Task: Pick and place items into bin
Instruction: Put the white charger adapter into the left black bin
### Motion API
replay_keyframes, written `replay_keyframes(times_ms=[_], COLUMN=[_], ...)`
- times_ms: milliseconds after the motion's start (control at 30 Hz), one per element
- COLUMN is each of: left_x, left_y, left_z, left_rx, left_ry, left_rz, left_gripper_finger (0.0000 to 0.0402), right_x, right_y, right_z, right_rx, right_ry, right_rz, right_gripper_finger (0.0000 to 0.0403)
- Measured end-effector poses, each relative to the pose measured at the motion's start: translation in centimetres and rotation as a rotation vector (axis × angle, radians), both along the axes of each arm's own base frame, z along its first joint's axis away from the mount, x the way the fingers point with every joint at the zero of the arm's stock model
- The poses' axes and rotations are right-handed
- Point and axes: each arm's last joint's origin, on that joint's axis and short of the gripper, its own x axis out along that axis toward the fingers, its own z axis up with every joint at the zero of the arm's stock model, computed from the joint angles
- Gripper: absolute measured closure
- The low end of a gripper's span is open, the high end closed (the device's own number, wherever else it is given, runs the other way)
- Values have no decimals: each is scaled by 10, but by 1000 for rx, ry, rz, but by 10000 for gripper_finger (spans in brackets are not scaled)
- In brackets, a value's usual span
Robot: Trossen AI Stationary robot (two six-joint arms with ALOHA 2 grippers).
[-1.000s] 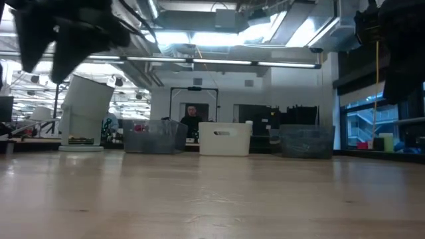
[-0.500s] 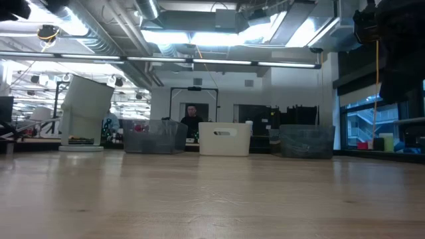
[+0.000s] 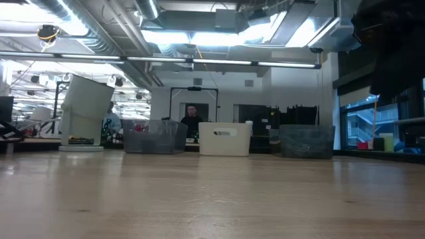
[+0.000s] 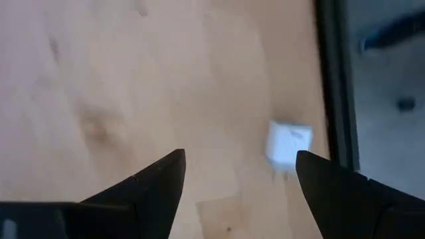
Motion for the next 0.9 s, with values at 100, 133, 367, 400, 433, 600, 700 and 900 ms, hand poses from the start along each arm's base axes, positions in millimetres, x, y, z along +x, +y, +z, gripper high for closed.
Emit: replay_keyframes(times_ms=[100, 133, 367, 400, 433, 600, 700, 900], left_x=[-14, -18, -18, -17, -15, -9, -8, -6], left_y=[-11, -15, -35, -38, -40, -50, -52, -56], left_z=[0, 0, -2, -5, -9, -32, -41, -57], left_rx=[33, 41, -32, -36, -40, -44, -26, -5], left_ry=[-27, -41, -154, -157, -152, -80, -65, -22], left_rz=[-140, -178, -270, -267, -259, -255, -248, -236], left_gripper_finger=[121, 121, 121, 121, 121, 121, 121, 121], right_x=[1, 2, 5, 5, 5, 6, 6, 6], right_y=[1, 1, 3, 3, 3, 3, 3, 3], right_z=[0, 1, 2, 2, 2, 2, 2, 2], right_rx=[17, 23, 45, 51, 56, 48, 48, 47], right_ry=[-16, -26, -56, -61, -64, -95, -94, -94], right_rz=[-17, -18, -19, -28, -41, -72, -72, -71], right_gripper_finger=[268, 268, 268, 268, 268, 268, 268, 268])
